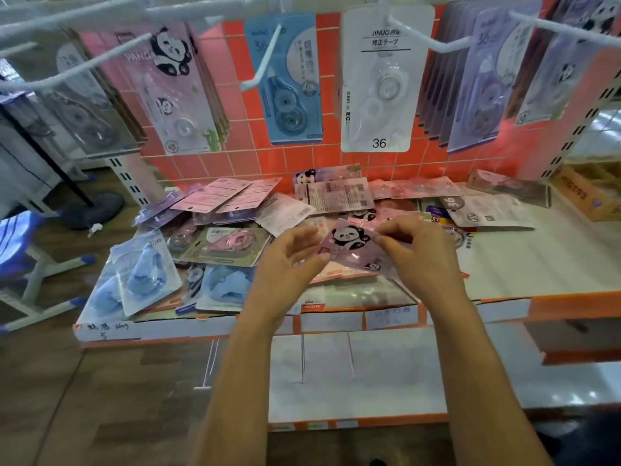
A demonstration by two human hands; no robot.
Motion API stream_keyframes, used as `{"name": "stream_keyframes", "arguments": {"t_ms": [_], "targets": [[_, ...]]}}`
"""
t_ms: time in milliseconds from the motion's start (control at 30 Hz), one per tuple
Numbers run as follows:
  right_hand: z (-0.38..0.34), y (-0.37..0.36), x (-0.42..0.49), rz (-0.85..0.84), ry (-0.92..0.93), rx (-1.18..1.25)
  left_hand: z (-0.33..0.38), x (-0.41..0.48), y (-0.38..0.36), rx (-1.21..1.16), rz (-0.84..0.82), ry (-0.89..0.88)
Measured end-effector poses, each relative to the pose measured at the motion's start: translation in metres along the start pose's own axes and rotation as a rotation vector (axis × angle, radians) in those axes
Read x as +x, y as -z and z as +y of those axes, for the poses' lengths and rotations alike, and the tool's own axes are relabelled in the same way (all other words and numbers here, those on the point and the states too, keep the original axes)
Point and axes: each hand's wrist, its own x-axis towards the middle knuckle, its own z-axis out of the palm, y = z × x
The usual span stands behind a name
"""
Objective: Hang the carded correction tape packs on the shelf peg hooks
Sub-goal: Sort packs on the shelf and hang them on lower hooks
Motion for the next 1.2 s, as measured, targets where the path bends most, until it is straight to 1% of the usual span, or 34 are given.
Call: {"name": "stream_keyframes", "arguments": {"t_ms": [133,233,300,467,567,733,967,1100,1200], "targets": [[-0.007,-0.013,-0.002,0.001,-0.007,0.166,0.004,-0.003,0.023,-0.035,0.035,-0.036],[-0.021,-0.025,-0.004,-0.021,-0.057,0.438,0.006,-0.006,0.040,-0.054,0.061,-0.028],[-0.030,-0.035,-0.006,-0.035,-0.100,0.567,0.007,-0.008,0.049,-0.059,0.061,-0.021],[-0.051,-0.066,-0.011,-0.083,-0.206,0.735,0.009,-0.013,0.074,-0.008,0.017,-0.020],[-0.065,-0.081,-0.013,-0.068,-0.230,0.768,0.010,-0.013,0.090,-0.031,0.009,-0.015],[-0.089,-0.098,-0.018,-0.068,-0.153,0.857,0.018,-0.016,0.113,-0.105,0.022,-0.034],[-0.128,-0.106,-0.026,-0.066,-0.091,0.924,0.036,-0.021,0.142,-0.107,0.060,-0.133],[-0.143,-0.110,-0.031,-0.049,-0.058,0.875,0.047,-0.028,0.156,-0.112,0.071,-0.191],[-0.154,-0.113,-0.036,-0.063,-0.026,0.903,0.053,-0.032,0.166,-0.121,0.096,-0.225]]}}
